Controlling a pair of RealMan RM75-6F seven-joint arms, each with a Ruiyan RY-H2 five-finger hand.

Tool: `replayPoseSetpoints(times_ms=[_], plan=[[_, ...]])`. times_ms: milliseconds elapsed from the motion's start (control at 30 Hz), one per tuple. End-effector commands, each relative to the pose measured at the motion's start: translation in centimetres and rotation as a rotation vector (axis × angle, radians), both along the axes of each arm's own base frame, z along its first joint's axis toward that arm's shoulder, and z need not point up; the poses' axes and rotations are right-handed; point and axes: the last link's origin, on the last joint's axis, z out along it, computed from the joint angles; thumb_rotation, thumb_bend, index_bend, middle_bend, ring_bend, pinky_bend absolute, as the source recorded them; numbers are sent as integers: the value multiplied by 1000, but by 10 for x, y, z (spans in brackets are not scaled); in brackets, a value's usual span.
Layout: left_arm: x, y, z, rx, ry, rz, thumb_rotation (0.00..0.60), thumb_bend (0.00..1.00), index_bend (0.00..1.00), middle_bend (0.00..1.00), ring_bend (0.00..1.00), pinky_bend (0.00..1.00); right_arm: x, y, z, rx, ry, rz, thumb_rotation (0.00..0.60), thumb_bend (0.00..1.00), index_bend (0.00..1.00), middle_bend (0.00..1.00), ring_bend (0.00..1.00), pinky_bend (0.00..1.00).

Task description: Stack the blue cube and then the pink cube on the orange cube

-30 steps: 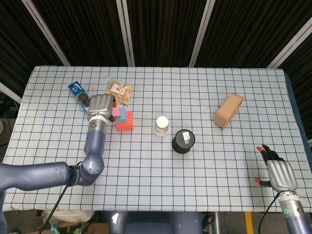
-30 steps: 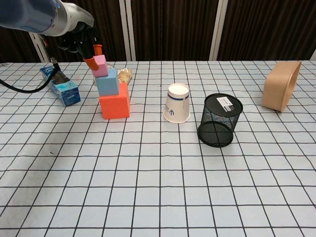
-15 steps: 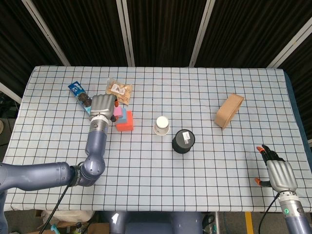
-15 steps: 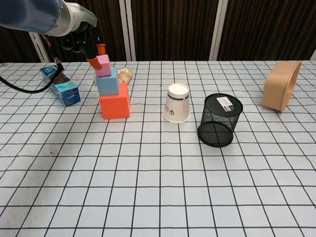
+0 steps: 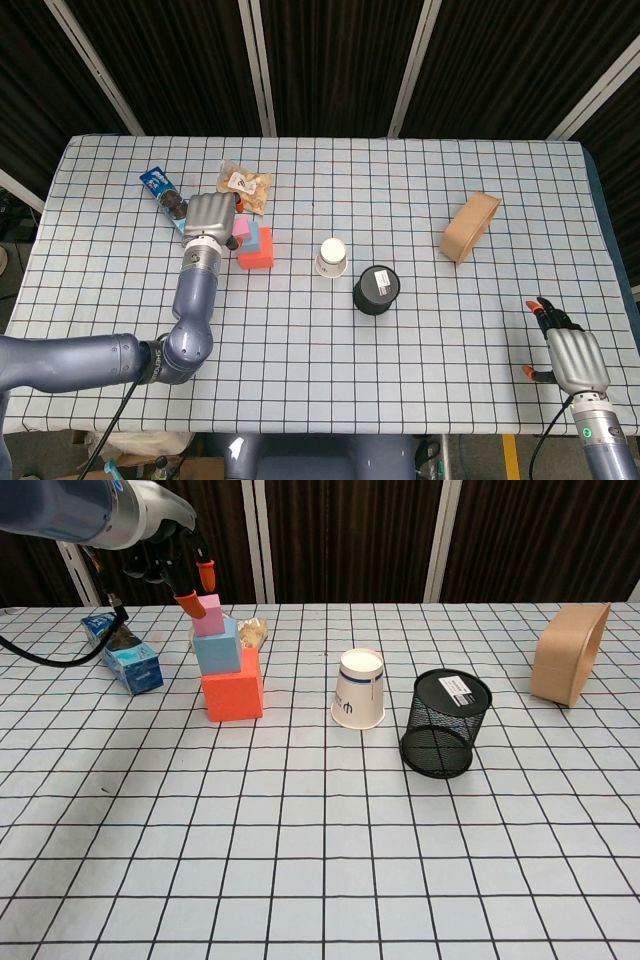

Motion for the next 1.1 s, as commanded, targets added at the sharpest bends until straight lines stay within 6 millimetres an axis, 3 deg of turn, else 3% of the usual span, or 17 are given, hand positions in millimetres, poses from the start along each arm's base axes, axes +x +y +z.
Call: replayPoseSetpoints(times_ms=[33,167,267,400,500,633,767,933,1100], plan=[[1,-3,16,25,-14,-6,600,304,323,902,793,841,0,0,0,0,0,-1,600,103,124,96,168,369],[0,-15,46,47,-52,-44,600,304,314,897,787,841,1,1,0,2,-5,3,600,104,124,96,167,369],[-10,-37,72,37,-114,-94,600,304,330,839,725,817,1,1,1,0,-10,6,600,103,124,96,167,369],[-47,-87,100,-17,-141,-129,600,304,322,694,597,715,3,3,4,-8,-19,14,600,103,124,96,167,369],[-89,-137,110,-57,-147,-136,600,303,305,580,489,605,6,4,6,-19,-29,27,600,104,124,96,168,369],[-144,-194,103,-73,-185,-176,600,295,276,435,311,367,10,6,7,-24,-35,48,600,104,124,96,167,369],[-194,-232,92,-62,-173,-260,600,295,179,254,140,189,12,5,7,-28,-39,73,600,103,124,96,167,370],[-234,-244,80,104,-58,-279,600,281,126,140,40,111,14,5,9,-52,-26,103,600,103,104,96,166,370],[-240,-240,69,135,35,-287,600,262,98,98,14,90,15,7,11,-72,-16,119,600,103,85,93,165,369]])
